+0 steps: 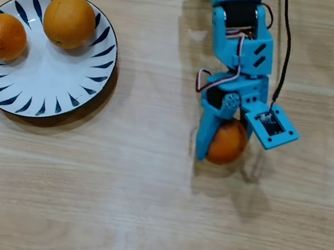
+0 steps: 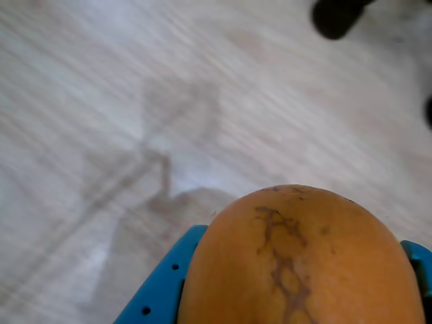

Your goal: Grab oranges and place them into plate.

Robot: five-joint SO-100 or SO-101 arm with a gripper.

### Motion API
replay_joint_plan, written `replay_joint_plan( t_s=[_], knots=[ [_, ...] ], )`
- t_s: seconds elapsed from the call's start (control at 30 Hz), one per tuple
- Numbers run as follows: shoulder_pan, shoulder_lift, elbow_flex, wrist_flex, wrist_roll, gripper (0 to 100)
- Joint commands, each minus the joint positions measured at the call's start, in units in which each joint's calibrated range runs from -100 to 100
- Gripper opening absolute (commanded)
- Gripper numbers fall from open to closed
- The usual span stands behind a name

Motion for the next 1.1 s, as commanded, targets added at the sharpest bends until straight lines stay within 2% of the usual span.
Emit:
replay_joint_plan(
  t_s=[0.0, 0.23, 0.5, 0.77, 0.97, 1.07],
  knots=[
    [7.98, -14.76, -0.45, 9.19, 4.41, 28],
    [23.87, -21.95, -0.55, 20.11, 13.24, 28],
    [38.87, -13.49, -0.91, 22.26, 19.2, 29],
    [41.13, -4.87, -1.36, 21.57, 20.3, 30],
    [39.6, -4.79, -1.27, 21.49, 21.35, 50],
    [39.35, -4.87, -1.27, 22.09, 20.14, 51]
  ],
)
